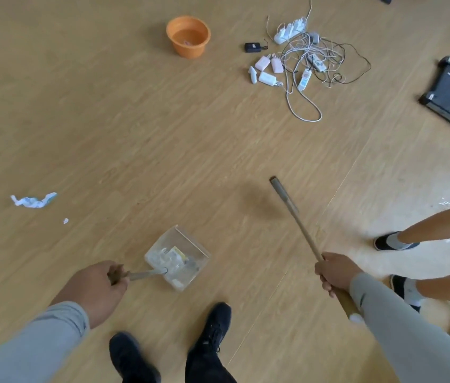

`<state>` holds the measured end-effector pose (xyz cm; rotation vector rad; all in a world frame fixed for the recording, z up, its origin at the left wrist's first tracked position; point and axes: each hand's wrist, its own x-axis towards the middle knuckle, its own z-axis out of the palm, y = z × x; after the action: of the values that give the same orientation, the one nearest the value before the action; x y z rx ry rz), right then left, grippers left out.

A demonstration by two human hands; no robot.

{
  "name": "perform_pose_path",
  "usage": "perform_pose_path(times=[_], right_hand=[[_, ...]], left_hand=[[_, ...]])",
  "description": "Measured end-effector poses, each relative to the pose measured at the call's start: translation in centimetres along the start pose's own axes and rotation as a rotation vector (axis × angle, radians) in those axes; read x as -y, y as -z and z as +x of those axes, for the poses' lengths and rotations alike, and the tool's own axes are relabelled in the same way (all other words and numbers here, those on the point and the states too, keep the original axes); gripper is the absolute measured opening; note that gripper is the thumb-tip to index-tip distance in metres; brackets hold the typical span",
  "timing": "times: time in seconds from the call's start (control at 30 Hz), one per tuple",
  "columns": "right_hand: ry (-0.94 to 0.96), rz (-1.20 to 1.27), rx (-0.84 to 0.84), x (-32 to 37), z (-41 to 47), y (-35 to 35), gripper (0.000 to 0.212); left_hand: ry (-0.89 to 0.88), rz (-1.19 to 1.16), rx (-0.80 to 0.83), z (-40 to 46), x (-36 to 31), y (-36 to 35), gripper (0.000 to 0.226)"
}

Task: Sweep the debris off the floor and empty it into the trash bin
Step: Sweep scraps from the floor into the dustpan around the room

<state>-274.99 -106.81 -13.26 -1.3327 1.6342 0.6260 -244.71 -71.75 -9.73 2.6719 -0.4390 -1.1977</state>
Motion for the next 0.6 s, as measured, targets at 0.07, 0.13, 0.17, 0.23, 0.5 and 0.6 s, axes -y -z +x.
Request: perform_pose_path(times=[0.07, 0.13, 0.17, 0.23, 0.5, 0.6], right_hand=[[-0.036, -0.102, -0.070, 2.4, 4.6, 0.3, 0.027], [-0.061, -0.171, -0.073, 4.3, 7.8, -0.9, 0.031], [-0.065, -0.194, -0.057, 4.9, 8.5, -2.2, 0.029], [-0.075, -0.256, 0.000, 5.5, 8.6, -6.1, 0.024], [0.018, -0.381, 0.296, -1.7, -3.4, -15.1, 0.060], [-0.036, -0.177, 0.402, -2.4, -6.6, -11.0, 0.047]], left_hand=[[0.003, -0.015, -0.019, 1.7, -0.8, -0.2, 0.003], [0.004, 0.002, -0.041, 3.0, -1.2, -0.5, 0.005], [0.007, 0.012, -0.045, 3.3, -1.3, -0.8, 0.005], [0.016, 0.022, -0.053, 3.5, -1.1, -1.3, 0.004], [0.010, 0.043, -0.043, 3.0, -2.0, -1.1, 0.008], [0.026, 0.060, -0.044, 2.9, -1.7, -1.1, 0.013]])
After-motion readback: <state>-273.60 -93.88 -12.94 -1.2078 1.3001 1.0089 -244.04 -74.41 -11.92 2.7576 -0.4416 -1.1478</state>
